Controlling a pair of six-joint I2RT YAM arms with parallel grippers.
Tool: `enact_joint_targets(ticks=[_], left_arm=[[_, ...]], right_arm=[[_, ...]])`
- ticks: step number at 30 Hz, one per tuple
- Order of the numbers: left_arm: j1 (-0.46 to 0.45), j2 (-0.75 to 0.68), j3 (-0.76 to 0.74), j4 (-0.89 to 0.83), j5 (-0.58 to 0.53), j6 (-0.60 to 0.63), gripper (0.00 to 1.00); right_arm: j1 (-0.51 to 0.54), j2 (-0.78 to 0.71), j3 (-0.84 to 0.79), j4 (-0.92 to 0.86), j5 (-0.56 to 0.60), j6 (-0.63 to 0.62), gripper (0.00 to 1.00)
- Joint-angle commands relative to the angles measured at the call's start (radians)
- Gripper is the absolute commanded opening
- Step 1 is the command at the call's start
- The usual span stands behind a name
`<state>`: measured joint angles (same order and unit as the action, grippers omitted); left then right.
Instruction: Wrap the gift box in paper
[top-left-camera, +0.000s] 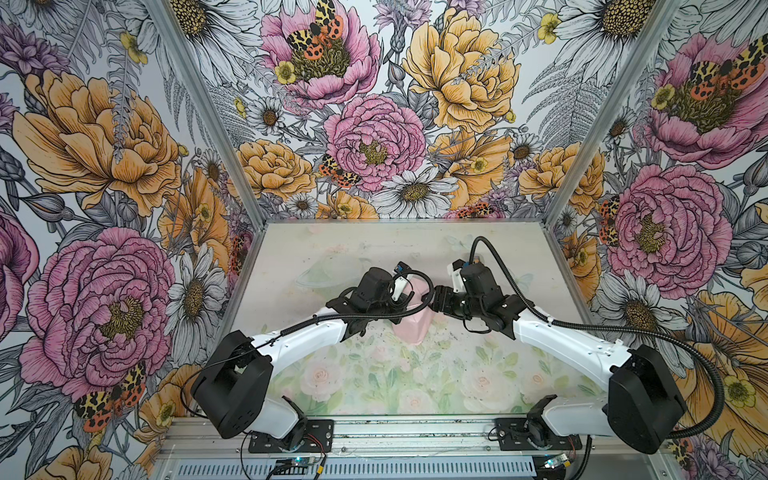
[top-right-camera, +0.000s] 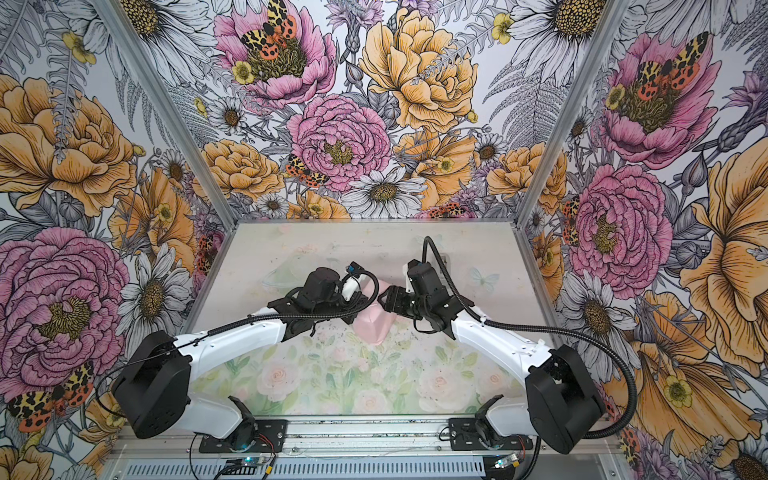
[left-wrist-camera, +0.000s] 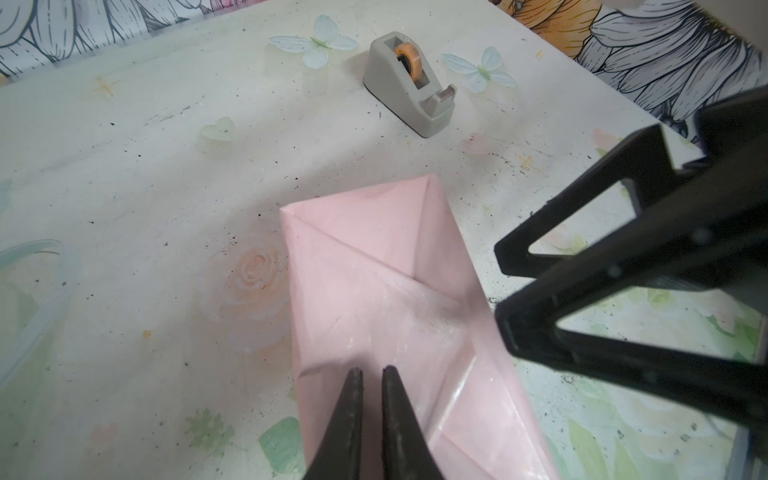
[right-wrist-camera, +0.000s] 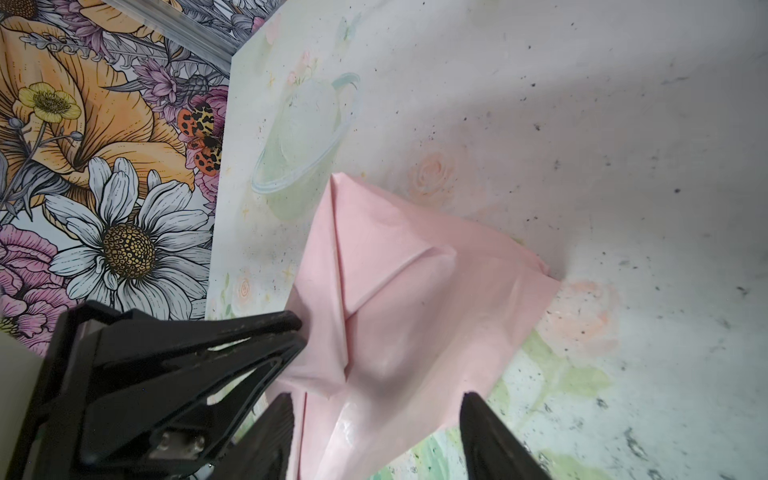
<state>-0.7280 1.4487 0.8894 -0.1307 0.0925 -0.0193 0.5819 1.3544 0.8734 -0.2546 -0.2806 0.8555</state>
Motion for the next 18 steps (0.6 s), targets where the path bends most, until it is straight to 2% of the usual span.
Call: enact_joint_targets(ticks=[1,5,7,10,13,15,18], left_arm=[[-0.02,0.007,-0.025,-0.149,-0.042,0.012,0.14],[-0.035,-0.015,-0.031,-0.148,-0.051,0.012,0.18],[-0.037,-0.024,-0.028,-0.15,-0.055,-0.005,0.22],[-0.033,-0.047,0.0,-0.185,-0.081,-0.059,0.32],[-0.009,-0.073,0.038,-0.228,-0.079,-0.133,0.48],[0.026,-0.086,0.056,-0.246,-0.036,-0.19,0.59],[0.095,-0.098,0.063,-0.257,0.045,-0.281,0.67]], right_arm=[[0.009,0.031,0.036,-0.019,0.028,-0.002,0.64],[0.009,0.079,0.042,-0.019,0.01,-0.013,0.59],[0.009,0.098,0.037,-0.018,0.006,-0.021,0.53],[0.007,0.116,0.019,-0.021,0.008,-0.028,0.43],[0.007,0.117,0.001,-0.02,0.023,-0.032,0.39],[0.008,0.117,-0.004,-0.019,0.026,-0.036,0.38],[0.007,0.112,-0.012,-0.019,0.029,-0.048,0.37]])
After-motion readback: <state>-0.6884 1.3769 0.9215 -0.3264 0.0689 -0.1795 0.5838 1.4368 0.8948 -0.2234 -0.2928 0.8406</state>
